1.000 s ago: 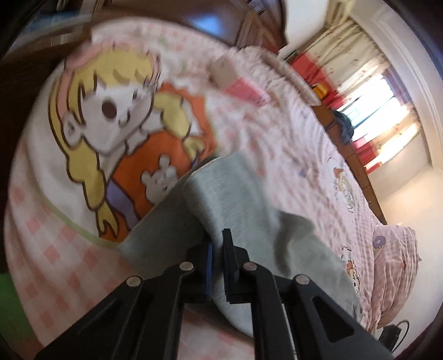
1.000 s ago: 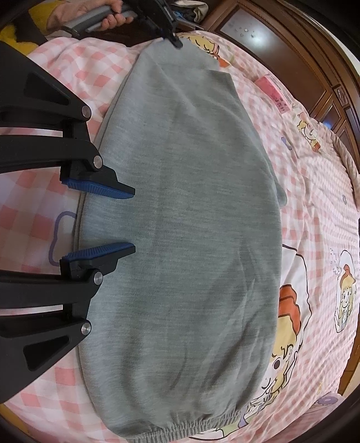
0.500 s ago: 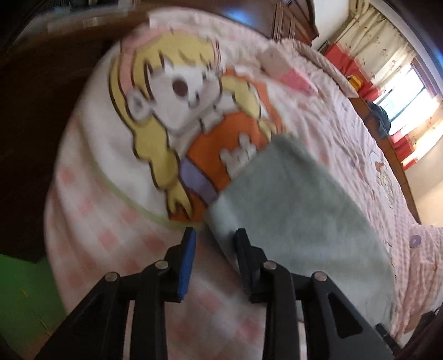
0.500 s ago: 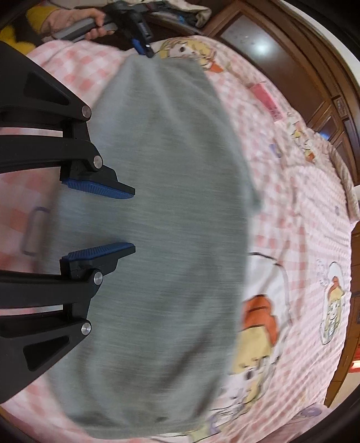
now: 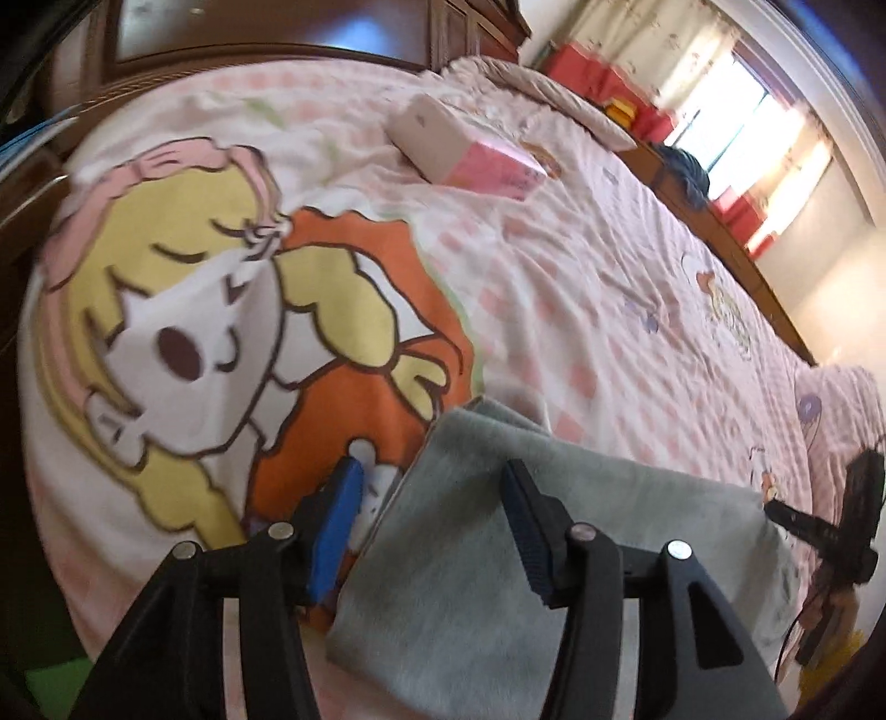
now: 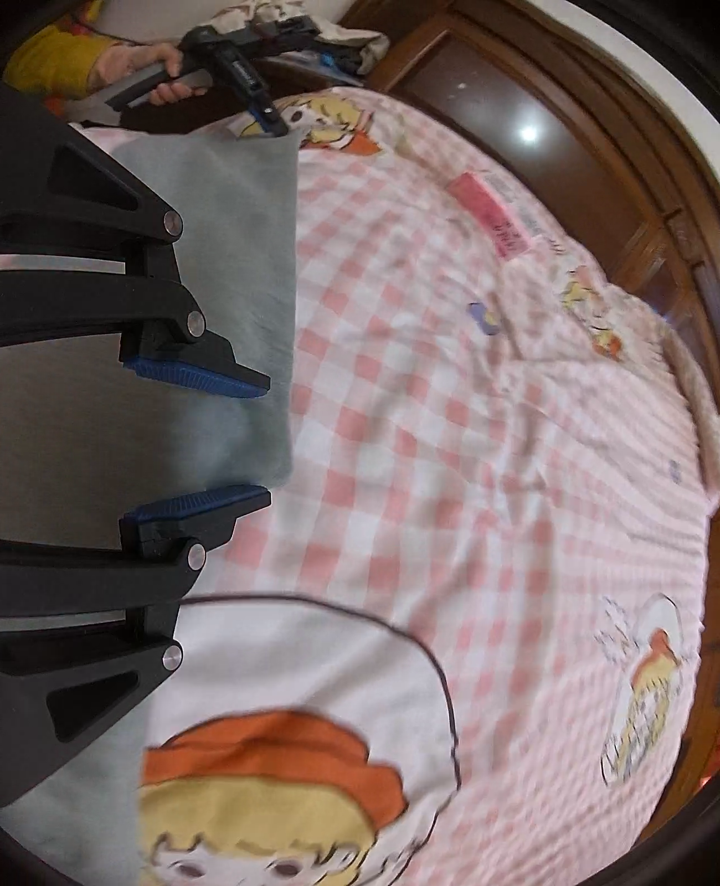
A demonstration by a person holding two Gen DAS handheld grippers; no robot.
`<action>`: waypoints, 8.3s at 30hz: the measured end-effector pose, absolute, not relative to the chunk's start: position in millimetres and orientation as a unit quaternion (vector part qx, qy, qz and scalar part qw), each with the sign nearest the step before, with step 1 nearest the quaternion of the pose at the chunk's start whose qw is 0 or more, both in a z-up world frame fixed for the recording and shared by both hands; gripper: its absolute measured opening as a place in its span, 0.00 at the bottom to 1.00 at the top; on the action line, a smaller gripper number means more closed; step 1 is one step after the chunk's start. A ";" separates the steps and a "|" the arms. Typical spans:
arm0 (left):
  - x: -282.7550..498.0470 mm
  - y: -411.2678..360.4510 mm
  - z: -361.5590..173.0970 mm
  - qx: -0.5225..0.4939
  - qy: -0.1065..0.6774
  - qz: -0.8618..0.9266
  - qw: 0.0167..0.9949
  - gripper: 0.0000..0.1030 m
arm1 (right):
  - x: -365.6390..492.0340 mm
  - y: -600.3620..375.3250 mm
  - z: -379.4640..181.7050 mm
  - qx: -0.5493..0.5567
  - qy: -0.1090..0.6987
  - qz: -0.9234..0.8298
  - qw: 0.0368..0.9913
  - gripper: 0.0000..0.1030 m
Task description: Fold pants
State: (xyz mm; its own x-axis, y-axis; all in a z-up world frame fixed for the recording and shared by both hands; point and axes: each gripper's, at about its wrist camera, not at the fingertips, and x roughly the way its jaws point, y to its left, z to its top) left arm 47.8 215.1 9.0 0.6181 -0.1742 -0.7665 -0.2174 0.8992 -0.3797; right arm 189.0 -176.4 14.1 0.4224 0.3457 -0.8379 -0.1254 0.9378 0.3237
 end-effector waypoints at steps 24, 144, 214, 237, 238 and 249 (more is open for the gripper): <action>55.9 195.0 15.4 -0.137 0.396 -0.021 0.908 0.16 | 180.6 -171.5 35.4 0.094 0.416 0.168 0.889 0.04; -2.9 122.8 -2.3 -0.173 0.495 -0.015 0.852 0.62 | -28.3 -320.6 -24.8 0.167 0.495 -0.032 0.852 0.20; -7.0 100.5 59.3 -0.259 0.361 -0.195 0.874 0.09 | -1.2 -202.7 -8.1 0.115 0.501 0.030 0.857 0.28; -28.6 62.1 40.7 -0.143 0.462 -0.175 0.857 0.62 | 58.5 -125.1 1.5 0.149 0.523 0.173 0.821 0.32; -29.9 67.6 40.5 -0.137 0.460 -0.156 0.863 0.62 | 62.5 -117.5 2.9 0.153 0.524 0.187 0.817 0.33; -25.1 80.4 6.7 -0.102 0.488 -0.086 0.863 0.64 | 97.8 -62.3 -15.2 0.193 0.563 0.244 0.765 0.33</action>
State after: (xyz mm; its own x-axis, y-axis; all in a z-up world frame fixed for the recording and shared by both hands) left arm -25.1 80.4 6.7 0.5095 -0.2485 -0.8238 0.0493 0.9643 -0.2604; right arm 97.8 -62.3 -15.2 0.2463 0.5906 -0.7685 -0.1556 0.8067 0.5701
